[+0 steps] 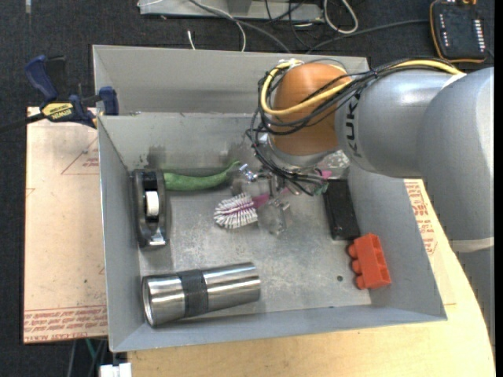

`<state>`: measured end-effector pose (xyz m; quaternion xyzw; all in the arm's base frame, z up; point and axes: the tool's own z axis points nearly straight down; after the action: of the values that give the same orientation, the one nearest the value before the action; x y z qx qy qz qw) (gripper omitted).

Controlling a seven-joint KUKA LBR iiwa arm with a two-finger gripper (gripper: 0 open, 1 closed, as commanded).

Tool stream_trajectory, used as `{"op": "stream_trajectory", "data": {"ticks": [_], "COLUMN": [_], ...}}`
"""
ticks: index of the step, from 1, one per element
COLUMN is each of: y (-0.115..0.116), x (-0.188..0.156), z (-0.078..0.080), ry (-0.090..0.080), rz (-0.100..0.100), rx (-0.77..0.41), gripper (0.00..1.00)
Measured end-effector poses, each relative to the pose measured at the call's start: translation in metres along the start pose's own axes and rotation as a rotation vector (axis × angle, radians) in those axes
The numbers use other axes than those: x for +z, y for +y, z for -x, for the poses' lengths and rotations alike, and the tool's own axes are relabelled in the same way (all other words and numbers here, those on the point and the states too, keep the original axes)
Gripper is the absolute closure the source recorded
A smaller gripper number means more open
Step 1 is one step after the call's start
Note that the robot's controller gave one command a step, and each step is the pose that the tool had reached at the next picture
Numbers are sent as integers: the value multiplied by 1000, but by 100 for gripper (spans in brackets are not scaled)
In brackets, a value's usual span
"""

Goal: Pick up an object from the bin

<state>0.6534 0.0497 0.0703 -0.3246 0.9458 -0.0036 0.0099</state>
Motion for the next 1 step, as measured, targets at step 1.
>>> {"op": "stream_trajectory", "data": {"ticks": [1], "y": [3], "x": [-2], "z": [-6], "ry": [5], "rz": [7], "rx": [299], "gripper": [100]}}
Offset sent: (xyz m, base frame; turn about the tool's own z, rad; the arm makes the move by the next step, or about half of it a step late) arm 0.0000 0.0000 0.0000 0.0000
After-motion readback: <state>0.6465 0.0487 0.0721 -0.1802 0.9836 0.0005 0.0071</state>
